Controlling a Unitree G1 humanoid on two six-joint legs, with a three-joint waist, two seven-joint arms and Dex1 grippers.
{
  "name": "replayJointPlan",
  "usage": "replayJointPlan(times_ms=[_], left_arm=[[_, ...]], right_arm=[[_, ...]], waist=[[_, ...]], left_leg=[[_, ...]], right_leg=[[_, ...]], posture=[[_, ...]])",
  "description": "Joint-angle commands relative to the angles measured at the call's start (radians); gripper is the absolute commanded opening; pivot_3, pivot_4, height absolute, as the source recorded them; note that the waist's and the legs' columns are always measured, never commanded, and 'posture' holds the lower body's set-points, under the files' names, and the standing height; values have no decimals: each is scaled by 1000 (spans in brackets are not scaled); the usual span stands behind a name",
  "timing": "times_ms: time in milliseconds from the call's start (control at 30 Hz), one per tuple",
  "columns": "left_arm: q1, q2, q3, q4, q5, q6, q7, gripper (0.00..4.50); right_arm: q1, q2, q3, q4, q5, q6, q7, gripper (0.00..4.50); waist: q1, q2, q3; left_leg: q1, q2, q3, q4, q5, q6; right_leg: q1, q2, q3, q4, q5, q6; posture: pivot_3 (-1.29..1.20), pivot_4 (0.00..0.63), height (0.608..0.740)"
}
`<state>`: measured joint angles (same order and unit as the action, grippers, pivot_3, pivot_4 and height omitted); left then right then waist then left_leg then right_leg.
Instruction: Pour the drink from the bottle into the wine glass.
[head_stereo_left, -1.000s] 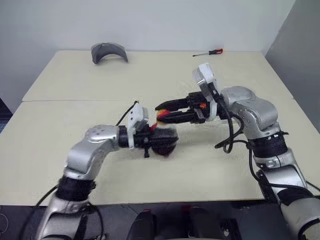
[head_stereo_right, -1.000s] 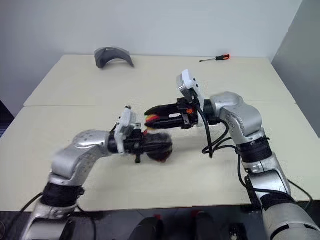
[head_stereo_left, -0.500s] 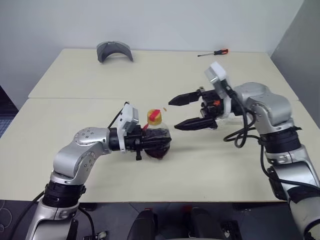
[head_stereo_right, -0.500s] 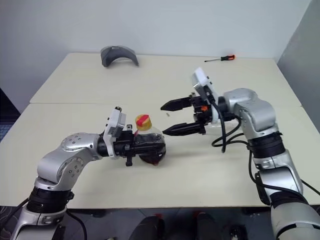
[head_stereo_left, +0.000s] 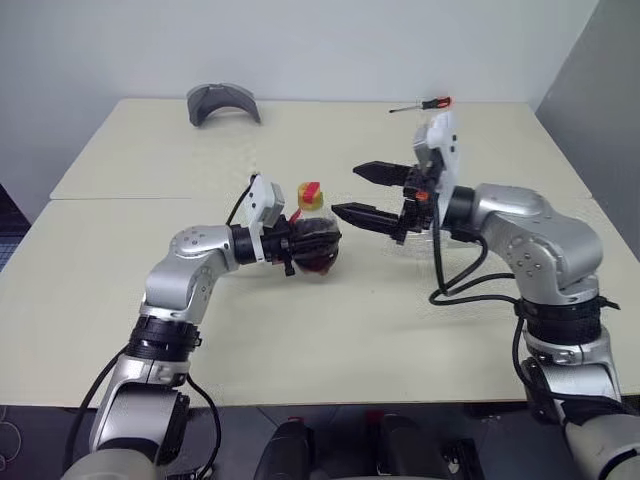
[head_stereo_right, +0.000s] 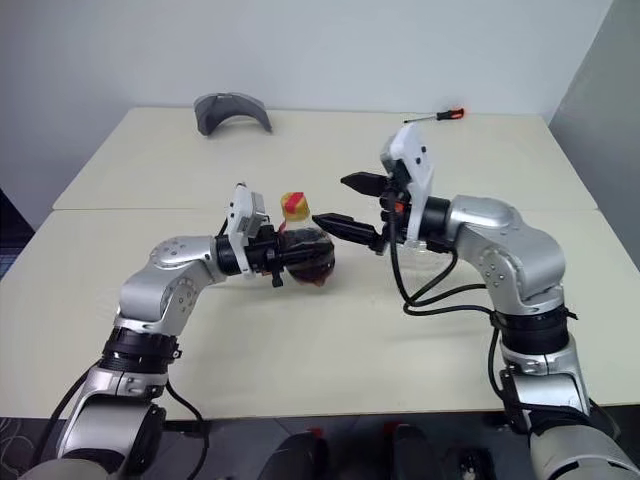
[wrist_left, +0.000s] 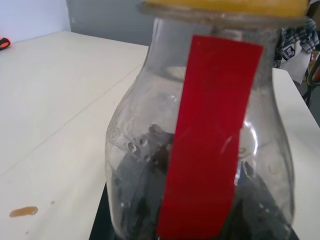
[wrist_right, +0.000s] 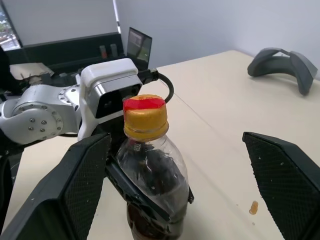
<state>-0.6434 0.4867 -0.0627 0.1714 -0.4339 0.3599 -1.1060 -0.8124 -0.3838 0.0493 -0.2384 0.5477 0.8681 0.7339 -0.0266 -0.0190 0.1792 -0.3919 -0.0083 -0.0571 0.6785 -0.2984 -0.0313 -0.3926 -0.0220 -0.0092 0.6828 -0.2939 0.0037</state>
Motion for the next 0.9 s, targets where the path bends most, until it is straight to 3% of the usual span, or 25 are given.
replayJointPlan(times_ms=[33,233,800,900], left_arm=[[-30,-22,-8,-9,1,-29,-20,1078],[-32,-35,-13,-13,4,-22,-31,1078],[-32,-33,-2,-15,0,-7,-23,1078],[-33,-34,-2,-13,2,-11,-22,1078]], right_arm=[[-44,19,2,-24,2,-2,-41,4500],[-63,59,-4,-2,28,24,-62,4500],[-55,75,43,41,24,7,-33,4500],[-62,77,41,54,26,0,-29,3574]], waist=[[-1,0,0],[-3,0,0],[-4,0,0],[-4,0,0]], left_leg=[[-1,0,0,0,0,0],[-9,0,3,2,0,-1],[-8,0,3,2,2,-2],[-8,0,3,2,2,-2]], right_leg=[[-1,0,0,0,0,0],[-12,0,2,7,0,0],[-14,0,2,13,0,0],[-14,0,2,13,0,0]], posture=[[0,150,740],[0,150,740],[0,150,740],[0,150,740]])
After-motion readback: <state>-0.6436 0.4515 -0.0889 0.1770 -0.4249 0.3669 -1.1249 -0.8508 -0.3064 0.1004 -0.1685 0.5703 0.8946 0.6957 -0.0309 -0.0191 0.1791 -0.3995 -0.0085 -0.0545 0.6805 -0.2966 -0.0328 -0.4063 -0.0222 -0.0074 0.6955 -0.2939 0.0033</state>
